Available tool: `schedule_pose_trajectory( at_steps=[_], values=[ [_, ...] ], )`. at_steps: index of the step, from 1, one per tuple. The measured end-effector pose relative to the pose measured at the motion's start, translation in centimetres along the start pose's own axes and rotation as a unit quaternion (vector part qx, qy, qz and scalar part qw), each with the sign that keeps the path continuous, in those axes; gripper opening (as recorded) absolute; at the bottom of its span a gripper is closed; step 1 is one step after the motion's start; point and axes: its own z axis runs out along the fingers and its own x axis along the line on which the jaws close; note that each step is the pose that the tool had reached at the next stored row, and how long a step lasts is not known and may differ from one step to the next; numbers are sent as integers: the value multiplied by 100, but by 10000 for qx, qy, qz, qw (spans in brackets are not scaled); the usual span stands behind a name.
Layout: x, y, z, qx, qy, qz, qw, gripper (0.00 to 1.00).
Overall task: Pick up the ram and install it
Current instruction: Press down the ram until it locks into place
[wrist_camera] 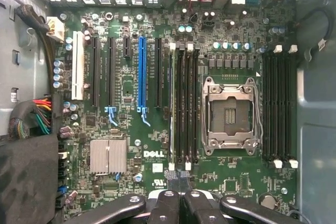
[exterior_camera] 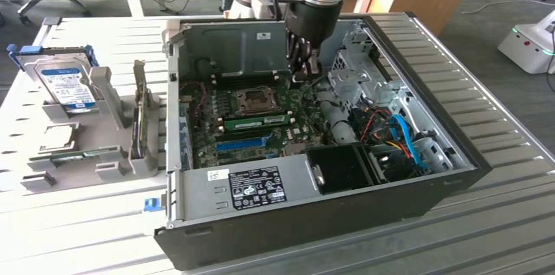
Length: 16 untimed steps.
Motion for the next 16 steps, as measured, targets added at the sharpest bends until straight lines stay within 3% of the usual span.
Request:
schedule_pose_trajectory(
  at_steps=[16],
  values=[
    [2, -3, 88, 0, 0, 0, 10000, 11]
  ],
)
